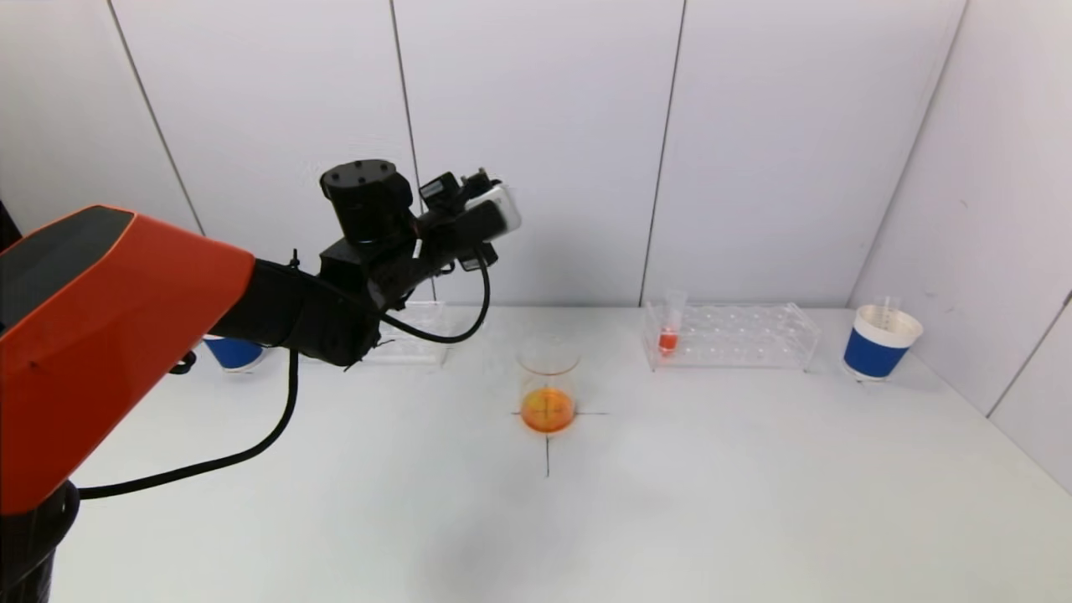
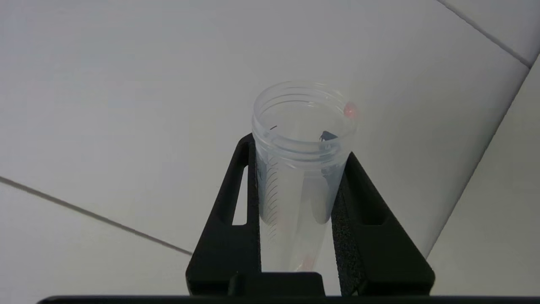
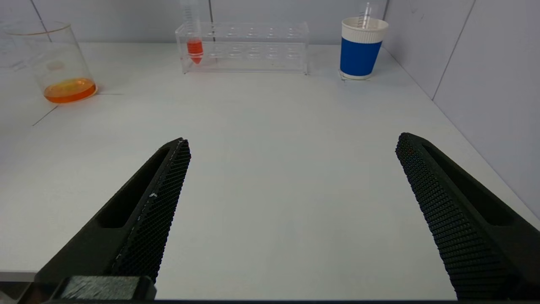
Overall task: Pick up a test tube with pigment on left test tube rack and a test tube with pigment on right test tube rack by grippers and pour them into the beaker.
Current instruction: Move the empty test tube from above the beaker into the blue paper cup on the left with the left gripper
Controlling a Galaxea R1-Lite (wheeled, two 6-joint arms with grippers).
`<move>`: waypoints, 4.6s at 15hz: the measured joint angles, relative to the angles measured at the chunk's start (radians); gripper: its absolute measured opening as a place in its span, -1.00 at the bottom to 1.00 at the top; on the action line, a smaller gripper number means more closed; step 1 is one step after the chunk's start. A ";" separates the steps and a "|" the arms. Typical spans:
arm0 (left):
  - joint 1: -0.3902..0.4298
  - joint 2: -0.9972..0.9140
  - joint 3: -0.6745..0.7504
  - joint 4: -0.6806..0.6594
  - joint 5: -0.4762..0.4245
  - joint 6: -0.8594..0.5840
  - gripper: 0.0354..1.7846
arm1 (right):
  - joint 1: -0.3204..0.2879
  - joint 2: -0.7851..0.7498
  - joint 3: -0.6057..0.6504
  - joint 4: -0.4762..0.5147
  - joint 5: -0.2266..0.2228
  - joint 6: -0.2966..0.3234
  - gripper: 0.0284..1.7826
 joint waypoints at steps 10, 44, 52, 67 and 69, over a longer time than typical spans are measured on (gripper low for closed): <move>0.008 -0.187 -0.011 0.226 0.335 -0.397 -0.49 | 0.000 0.000 0.000 0.000 0.000 0.000 0.99; 0.541 -0.157 0.103 0.266 0.544 -0.930 -0.49 | 0.000 0.000 0.000 0.000 0.000 0.000 0.99; 0.582 0.003 0.080 0.168 0.532 -0.934 -0.49 | 0.000 0.000 0.000 0.000 0.000 0.000 0.99; 0.590 0.138 0.050 0.137 0.519 -0.961 -0.49 | 0.000 0.000 0.000 0.000 0.000 0.000 0.99; 0.598 0.153 0.048 0.121 0.519 -0.960 -0.49 | 0.000 0.000 0.000 0.000 0.000 0.000 0.99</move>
